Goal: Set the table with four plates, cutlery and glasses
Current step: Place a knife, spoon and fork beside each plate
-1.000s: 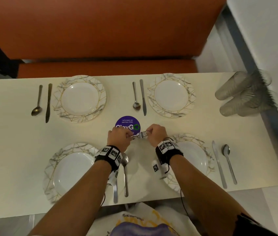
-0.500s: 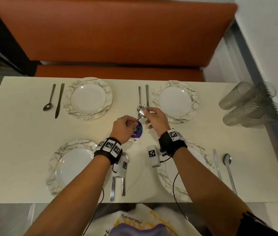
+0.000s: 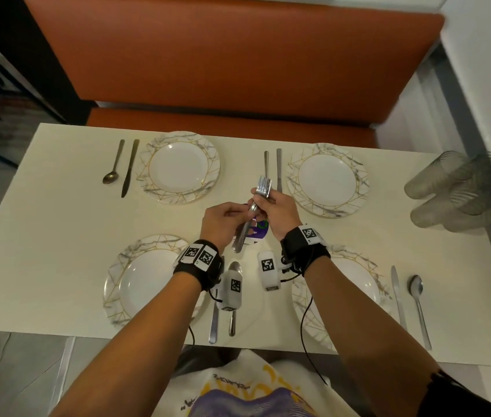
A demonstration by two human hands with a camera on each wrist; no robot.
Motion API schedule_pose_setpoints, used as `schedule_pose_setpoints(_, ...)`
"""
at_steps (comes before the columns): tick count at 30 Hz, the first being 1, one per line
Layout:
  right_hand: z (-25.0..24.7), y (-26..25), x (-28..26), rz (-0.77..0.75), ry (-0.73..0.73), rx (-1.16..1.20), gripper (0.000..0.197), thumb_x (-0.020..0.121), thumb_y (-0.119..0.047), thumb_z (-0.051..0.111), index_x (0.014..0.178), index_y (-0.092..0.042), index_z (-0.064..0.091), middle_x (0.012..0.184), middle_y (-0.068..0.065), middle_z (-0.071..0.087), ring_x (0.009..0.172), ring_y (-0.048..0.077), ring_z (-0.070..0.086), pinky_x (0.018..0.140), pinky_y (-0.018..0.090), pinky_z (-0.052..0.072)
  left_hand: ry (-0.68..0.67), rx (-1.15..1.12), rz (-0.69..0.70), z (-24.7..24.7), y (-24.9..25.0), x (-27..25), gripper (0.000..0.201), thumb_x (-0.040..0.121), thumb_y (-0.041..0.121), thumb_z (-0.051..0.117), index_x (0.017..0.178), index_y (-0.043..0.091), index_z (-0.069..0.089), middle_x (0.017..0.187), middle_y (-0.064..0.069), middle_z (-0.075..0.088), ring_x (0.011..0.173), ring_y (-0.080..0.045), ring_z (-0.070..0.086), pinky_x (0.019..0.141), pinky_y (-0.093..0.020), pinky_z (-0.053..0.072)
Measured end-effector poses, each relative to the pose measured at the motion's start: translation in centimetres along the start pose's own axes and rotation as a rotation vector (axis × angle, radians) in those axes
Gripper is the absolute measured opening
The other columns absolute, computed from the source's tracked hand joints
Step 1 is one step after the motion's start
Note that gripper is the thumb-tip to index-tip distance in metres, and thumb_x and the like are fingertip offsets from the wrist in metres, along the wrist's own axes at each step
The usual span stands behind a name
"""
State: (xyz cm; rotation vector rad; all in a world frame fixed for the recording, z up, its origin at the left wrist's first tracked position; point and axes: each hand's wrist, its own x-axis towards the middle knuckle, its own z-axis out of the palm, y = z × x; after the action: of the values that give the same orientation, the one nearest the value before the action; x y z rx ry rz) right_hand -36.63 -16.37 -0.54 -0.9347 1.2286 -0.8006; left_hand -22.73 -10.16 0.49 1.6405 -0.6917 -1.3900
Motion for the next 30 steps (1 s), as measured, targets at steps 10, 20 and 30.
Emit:
schedule_pose_setpoints(10, 6.6, 0.6, -1.7, 0.019, 0.057, 0.046, 0.015, 0.096, -0.005, 0.063, 0.108, -0.005, 0.073, 0.086, 0.015, 0.073, 0.071, 0.027, 0.062, 0.057, 0.032, 0.055, -0.058, -0.069, 0.004, -6.2, -0.1, -1.6, 0.019, 0.094, 0.003, 0.073, 0.112, -0.002, 0.07, 0.097, -0.019, 0.079, 0.09, -0.034, 0.078, 0.08, -0.046, 0.064)
schedule_pose_setpoints(20, 16.2, 3.6, -4.5, 0.037, 0.105, -0.091, 0.021, 0.095, -0.023, 0.069, 0.106, -0.005, 0.073, 0.088, 0.008, 0.074, 0.068, 0.016, 0.059, 0.057, 0.026, 0.049, -0.035, 0.052, 0.08, -15.7, -2.9, -3.6, 0.017, 0.099, 0.009, 0.065, 0.111, 0.017, 0.074, 0.085, -0.007, 0.077, 0.069, -0.021, 0.073, 0.066, -0.047, 0.056)
schedule_pose_setpoints(30, 23.4, 6.4, -7.0, 0.089, 0.142, 0.001, 0.033, 0.088, -0.019, 0.077, 0.096, 0.012, 0.071, 0.068, 0.01, 0.063, 0.059, 0.023, 0.054, 0.059, 0.035, 0.05, 0.021, -0.062, 0.01, -22.7, -4.9, -5.6, 0.013, 0.096, 0.014, 0.073, 0.106, 0.009, 0.068, 0.089, -0.012, 0.08, 0.076, -0.022, 0.078, 0.053, -0.025, 0.055)
